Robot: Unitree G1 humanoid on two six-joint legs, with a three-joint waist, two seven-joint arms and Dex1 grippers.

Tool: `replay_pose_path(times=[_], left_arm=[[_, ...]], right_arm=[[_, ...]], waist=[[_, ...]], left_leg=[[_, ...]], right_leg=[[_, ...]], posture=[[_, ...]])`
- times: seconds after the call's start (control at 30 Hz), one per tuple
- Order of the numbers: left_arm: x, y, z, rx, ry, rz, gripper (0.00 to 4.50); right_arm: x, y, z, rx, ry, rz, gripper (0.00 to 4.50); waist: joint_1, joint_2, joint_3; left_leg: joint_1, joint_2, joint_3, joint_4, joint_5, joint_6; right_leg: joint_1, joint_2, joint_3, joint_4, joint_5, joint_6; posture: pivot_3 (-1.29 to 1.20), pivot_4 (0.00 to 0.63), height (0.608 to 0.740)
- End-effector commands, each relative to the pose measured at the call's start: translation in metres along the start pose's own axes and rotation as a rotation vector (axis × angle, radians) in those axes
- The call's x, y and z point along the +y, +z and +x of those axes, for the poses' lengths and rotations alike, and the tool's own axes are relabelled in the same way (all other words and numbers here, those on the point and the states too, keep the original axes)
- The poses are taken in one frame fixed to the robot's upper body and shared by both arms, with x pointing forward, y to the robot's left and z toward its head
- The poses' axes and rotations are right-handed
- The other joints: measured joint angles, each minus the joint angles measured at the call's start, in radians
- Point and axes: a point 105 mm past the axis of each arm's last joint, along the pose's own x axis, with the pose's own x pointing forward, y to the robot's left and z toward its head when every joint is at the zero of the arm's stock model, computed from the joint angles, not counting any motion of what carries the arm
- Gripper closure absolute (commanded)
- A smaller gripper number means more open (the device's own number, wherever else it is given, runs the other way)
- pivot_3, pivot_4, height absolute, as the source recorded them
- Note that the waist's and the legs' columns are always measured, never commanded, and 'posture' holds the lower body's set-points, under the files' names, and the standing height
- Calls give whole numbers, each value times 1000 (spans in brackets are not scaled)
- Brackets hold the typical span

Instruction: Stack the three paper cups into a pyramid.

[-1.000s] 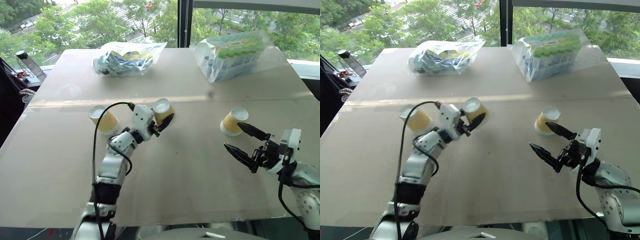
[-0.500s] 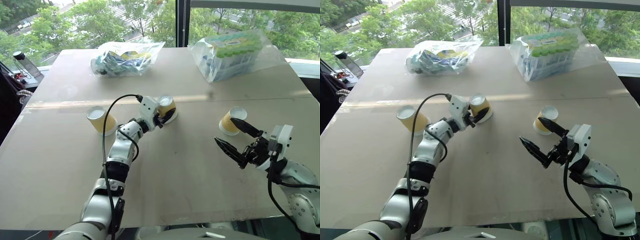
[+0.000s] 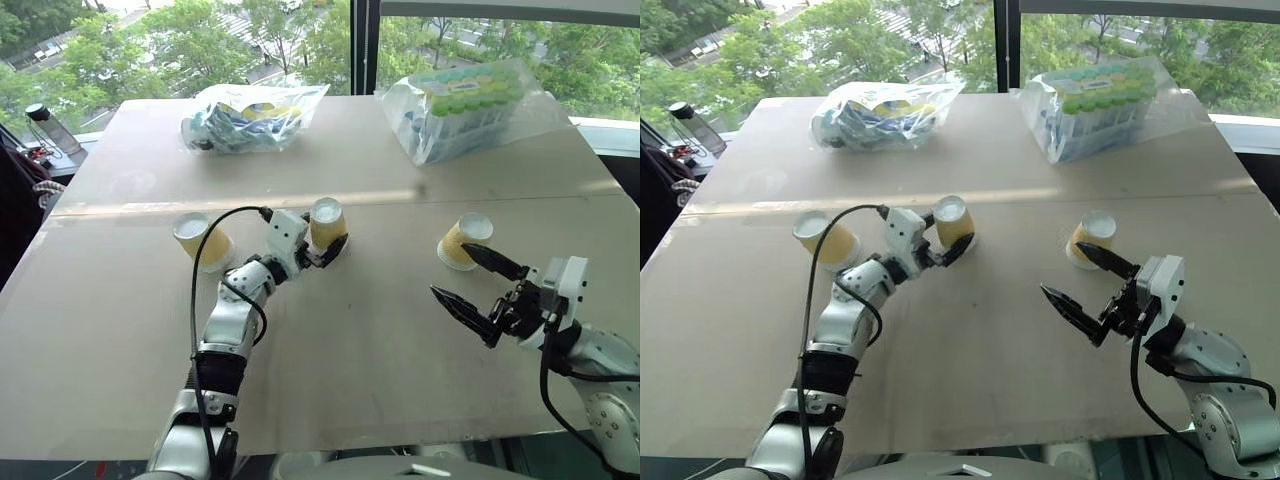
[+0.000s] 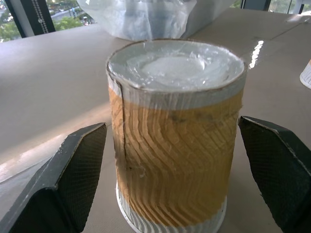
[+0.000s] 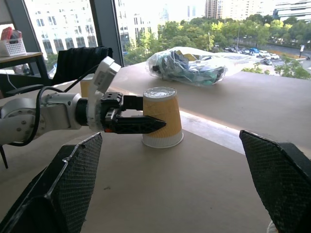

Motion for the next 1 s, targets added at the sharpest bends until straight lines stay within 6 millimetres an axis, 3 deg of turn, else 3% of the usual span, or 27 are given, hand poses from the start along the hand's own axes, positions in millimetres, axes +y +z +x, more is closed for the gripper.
replay_pose_path(times=[0.03,0.2,0.27,0.37,0.43,0.6,0.83,1.0], left_arm=[[8,41,-11,-156,34,57,22],[3,84,-31,-244,-29,44,22],[-24,98,-43,-221,-226,-3,22],[-60,87,-68,-27,-515,-10,22],[-62,84,-81,83,-579,-2,22],[-55,94,-96,134,-595,-4,22],[-53,106,-97,99,-557,-24,22],[-47,107,-99,113,-517,-5,22]], right_arm=[[-11,9,-5,-25,-64,-74,0],[-38,4,-14,6,-220,-142,0],[-55,-5,-18,62,-314,-189,0],[-67,-16,-15,112,-356,-207,0],[-68,-18,-11,106,-344,-183,0],[-73,-23,-2,121,-335,-150,0],[-81,-26,10,112,-333,-126,0],[-86,-38,23,150,-316,-79,0]], waist=[[1,0,0],[-1,0,0],[1,0,0],[-16,-1,-1],[-17,3,1],[-16,5,1],[-13,4,2],[-17,5,2]], left_leg=[[0,0,0,0,0,0],[0,0,0,0,0,0],[0,0,0,0,0,0],[0,1,2,-1,0,0],[1,1,4,-2,0,0],[2,1,2,-2,0,0],[1,1,3,-2,0,0],[1,1,3,-3,0,0]], right_leg=[[0,0,0,0,0,0],[0,0,0,0,0,0],[0,0,0,0,0,0],[0,1,2,1,0,0],[0,1,3,0,0,0],[0,1,2,1,0,0],[0,1,2,-2,0,0],[0,1,2,-2,0,0]], posture=[[0,150,740],[0,150,740],[0,150,740],[0,150,740],[0,150,740],[0,150,740],[0,150,740],[0,150,740]])
